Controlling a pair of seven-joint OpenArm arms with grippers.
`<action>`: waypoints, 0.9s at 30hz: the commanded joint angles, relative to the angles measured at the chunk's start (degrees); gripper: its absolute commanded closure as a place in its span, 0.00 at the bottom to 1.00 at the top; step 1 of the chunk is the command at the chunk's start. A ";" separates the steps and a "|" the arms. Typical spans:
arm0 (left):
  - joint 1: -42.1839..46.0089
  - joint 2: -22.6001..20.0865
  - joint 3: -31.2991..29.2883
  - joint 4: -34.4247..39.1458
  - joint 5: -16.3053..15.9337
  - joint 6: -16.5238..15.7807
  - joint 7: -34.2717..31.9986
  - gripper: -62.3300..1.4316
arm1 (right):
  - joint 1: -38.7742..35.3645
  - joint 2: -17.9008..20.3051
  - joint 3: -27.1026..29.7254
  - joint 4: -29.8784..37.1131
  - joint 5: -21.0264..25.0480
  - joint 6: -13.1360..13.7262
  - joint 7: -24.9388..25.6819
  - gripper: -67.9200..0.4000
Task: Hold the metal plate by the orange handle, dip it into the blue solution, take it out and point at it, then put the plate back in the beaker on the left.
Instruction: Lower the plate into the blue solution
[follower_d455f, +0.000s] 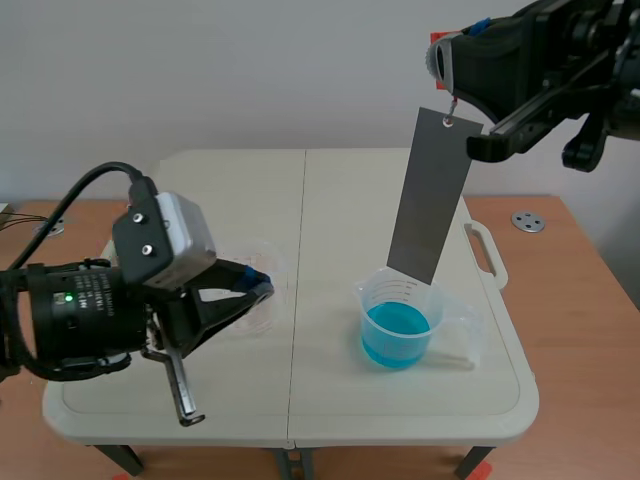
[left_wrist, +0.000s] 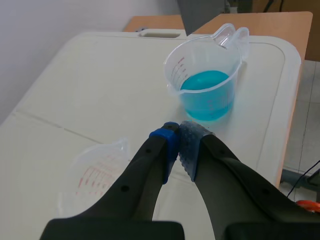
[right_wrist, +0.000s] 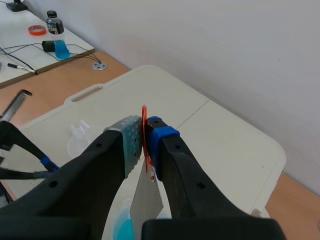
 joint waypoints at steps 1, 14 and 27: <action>3.06 -2.10 -2.58 2.12 -2.32 0.24 -1.25 0.93 | 0.83 0.17 0.37 0.70 0.63 0.44 1.03 0.98; 33.09 -9.03 -26.03 5.29 -9.70 0.26 -3.87 0.93 | 0.83 0.15 0.37 -0.70 0.68 0.44 2.36 0.98; 52.46 -5.05 -35.95 5.25 -9.84 0.15 -3.76 0.93 | 0.85 0.15 -0.39 -8.24 1.05 0.44 3.65 0.98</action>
